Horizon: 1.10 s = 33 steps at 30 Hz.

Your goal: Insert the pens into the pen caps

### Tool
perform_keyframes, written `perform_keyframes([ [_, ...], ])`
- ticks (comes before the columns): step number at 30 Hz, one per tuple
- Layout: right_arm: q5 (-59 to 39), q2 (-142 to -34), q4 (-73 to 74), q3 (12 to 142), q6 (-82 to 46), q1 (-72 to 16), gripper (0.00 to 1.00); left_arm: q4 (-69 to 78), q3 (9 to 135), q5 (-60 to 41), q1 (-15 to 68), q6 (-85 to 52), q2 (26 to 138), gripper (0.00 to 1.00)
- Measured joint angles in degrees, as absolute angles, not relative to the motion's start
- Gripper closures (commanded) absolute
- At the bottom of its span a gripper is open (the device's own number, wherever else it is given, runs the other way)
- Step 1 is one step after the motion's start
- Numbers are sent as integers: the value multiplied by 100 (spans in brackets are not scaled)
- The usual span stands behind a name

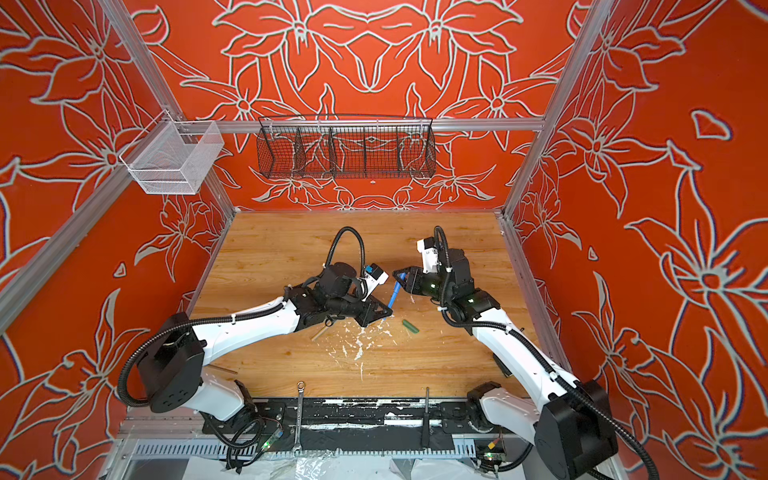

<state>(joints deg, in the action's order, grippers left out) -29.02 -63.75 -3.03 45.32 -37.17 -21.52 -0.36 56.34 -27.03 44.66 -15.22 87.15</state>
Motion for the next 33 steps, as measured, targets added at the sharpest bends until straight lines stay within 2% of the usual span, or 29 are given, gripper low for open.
perform_keyframes([
  [4,-2956,-6407,-250,4534,-3771,-2158,100,-45,5634,-2615,4471,-1520,8715,100],
  [10,-2936,-6418,-108,4534,-3787,-2150,100,-401,6003,-2294,4515,-1544,8829,100],
  [18,-2381,-6420,626,4298,-3942,-2145,100,-891,6873,-2169,4473,-1466,9437,100],
  [33,-1323,-6479,1531,3896,-4353,-2578,100,-1411,7371,-3057,4040,-1367,9802,100],
])
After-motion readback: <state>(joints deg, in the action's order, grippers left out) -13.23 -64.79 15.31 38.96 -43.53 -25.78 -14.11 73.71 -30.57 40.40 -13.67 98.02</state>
